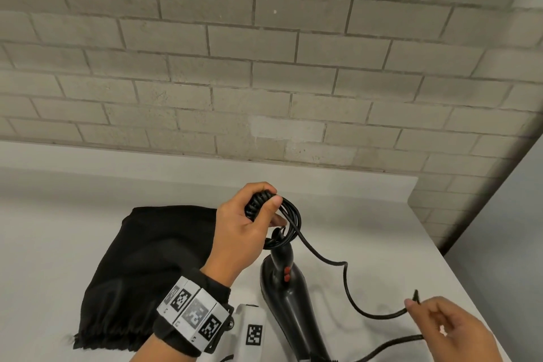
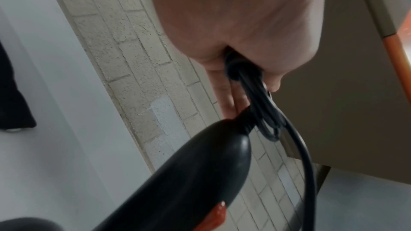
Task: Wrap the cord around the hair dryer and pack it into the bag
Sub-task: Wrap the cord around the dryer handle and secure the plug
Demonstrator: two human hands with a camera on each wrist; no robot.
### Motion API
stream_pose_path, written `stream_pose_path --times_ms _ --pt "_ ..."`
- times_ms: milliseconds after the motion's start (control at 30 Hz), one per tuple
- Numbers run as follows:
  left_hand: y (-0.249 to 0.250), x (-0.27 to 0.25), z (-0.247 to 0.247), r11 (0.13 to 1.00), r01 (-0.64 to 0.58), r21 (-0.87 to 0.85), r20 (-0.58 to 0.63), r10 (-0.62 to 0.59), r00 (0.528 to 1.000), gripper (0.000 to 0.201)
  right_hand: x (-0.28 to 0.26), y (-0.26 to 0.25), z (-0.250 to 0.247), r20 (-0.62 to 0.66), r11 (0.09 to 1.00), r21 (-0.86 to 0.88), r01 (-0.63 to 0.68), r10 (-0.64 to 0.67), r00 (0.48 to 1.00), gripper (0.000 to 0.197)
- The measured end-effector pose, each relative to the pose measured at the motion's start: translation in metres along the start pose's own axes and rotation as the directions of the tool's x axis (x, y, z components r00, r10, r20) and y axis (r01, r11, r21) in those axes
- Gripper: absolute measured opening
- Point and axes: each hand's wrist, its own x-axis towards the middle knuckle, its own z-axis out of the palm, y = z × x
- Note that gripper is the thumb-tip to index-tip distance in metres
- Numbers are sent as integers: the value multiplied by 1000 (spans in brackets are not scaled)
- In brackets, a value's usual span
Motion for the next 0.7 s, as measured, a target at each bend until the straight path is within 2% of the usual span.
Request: stream_pose_path --times_ms 167,267,333,367,400,433,467,500,567,633,700 --pt "5 0 -10 996 69 -51 64 -66 996 9 19 -21 -12 -37 999 -49 9 -11 999 32" --pt "10 -3 -8 994 90 -62 99 -83 992 15 11 -56 1 -51 980 61 191 -188 981 29" --pt "11 -4 -6 993 95 -65 108 -88 990 15 -7 -85 20 64 939 222 264 -285 957 22" --pt "11 -5 -5 994 93 -61 109 -86 990 15 -16 -96 28 169 927 271 258 -309 936 35" --pt "11 -5 -5 995 88 -55 107 -82 991 15 -24 -106 37 288 929 279 242 -321 902 47" --pt "11 -6 -4 995 83 -47 105 -78 991 16 -29 -114 44 405 942 244 230 -314 858 49" --pt "12 -7 -3 996 76 -38 101 -72 992 16 -32 -119 49 483 945 218 243 -321 815 44" --pt "11 -8 -3 997 68 -26 97 -65 993 17 -32 -125 50 504 936 214 279 -350 789 34" --pt "11 -9 -3 999 45 8 84 -45 995 17 -25 -132 48 384 890 213 404 -456 802 14" --pt "11 -10 -5 999 25 34 67 -28 997 17 -15 -137 42 249 829 134 542 -558 792 7" --pt "10 -10 -7 999 12 51 58 -15 998 17 -6 -144 36 169 729 57 682 -680 713 12"
